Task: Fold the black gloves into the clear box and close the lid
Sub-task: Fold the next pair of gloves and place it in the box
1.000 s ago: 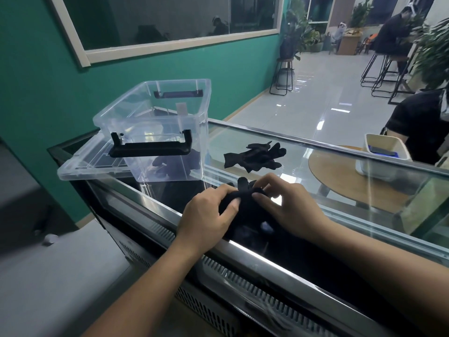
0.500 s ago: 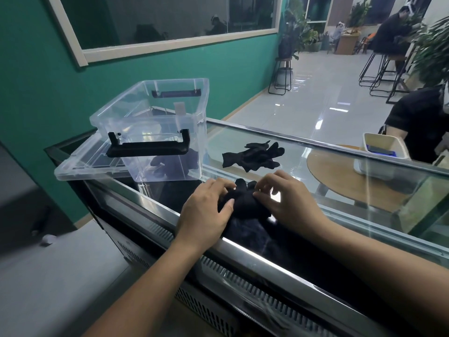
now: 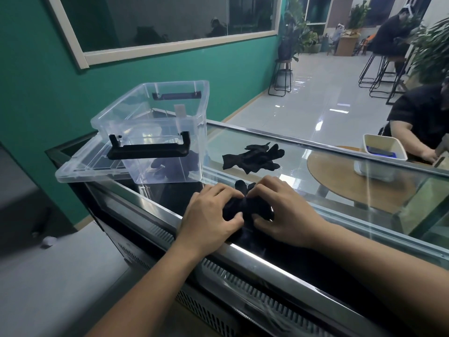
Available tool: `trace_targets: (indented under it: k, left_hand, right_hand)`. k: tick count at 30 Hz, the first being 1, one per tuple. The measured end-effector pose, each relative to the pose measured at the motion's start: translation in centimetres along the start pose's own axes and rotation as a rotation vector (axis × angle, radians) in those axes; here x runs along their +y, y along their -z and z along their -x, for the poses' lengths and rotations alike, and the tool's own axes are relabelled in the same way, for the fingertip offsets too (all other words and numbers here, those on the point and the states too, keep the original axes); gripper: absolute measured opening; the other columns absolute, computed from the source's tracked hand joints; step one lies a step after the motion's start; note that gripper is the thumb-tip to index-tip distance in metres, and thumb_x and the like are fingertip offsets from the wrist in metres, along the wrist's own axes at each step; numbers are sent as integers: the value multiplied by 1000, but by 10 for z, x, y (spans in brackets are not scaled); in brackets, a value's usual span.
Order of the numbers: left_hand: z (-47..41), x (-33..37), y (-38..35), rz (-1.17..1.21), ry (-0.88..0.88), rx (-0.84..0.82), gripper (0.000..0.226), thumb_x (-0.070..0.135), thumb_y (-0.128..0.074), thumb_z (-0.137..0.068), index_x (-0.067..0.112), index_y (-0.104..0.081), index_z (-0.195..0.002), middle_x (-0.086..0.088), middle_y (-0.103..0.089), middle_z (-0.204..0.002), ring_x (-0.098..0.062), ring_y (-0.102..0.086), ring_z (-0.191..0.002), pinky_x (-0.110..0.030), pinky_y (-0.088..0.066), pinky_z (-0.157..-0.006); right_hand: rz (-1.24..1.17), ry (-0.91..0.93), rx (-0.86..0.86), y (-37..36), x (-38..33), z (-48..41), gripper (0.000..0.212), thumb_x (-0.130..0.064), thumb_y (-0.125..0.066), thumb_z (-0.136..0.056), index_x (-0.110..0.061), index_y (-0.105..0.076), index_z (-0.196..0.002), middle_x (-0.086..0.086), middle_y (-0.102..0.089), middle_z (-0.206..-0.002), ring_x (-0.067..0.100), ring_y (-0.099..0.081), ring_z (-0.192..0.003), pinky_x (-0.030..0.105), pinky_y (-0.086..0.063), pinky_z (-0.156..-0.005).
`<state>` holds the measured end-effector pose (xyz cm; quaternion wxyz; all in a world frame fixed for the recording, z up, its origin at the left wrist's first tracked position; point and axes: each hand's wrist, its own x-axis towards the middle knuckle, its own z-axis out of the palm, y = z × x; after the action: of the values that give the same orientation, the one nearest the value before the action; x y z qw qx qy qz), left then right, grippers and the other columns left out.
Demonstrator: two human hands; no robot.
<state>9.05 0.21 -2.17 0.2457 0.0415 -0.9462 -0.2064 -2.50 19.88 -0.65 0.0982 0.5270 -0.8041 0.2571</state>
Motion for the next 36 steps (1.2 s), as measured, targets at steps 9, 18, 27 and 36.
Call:
trace_targets:
  k: [9,18,27,36]
  left_hand:
    - [3,2,0,38,25,91,18,41,-64,-96,36,-70,-111,23,-69,-109,0,-61,-104,-35,-49,-95]
    - [4,1,1,116,135,119,15,43,-54,-105,37,-65,-112,16,-70,-95,-6,-66,-88,-36,-58,-77]
    - [1,-4,-6,76,114,162,18,30,-66,-103,36,-70,-119,21,-60,-116,-9,-64,-106,-38,-60,-90]
    - [3,0,-6,31,3,172,34,43,-66,-102,28,-78,-129,17,-75,-131,1,-62,-126,-37,-47,-108]
  right_hand:
    - [-27,-42,73,-4,2,-1,24,-28,-70,-89,-22,-68,-113,-6,-65,-104,9,-52,-96,8,-36,-89]
    - [-153,-169,108,-5,4,-1,21,-40,-67,-103,-30,-61,-120,-23,-66,-88,-12,-58,-86,9,-44,-74]
    - [-89,-190,224,-13,16,-5,15,-32,-77,-96,-27,-64,-100,-13,-57,-104,4,-58,-90,21,-48,-77]
    - [27,-51,228,-15,18,-3,3,-19,-70,-100,-19,-73,-102,-5,-66,-104,19,-64,-94,42,-57,-74]
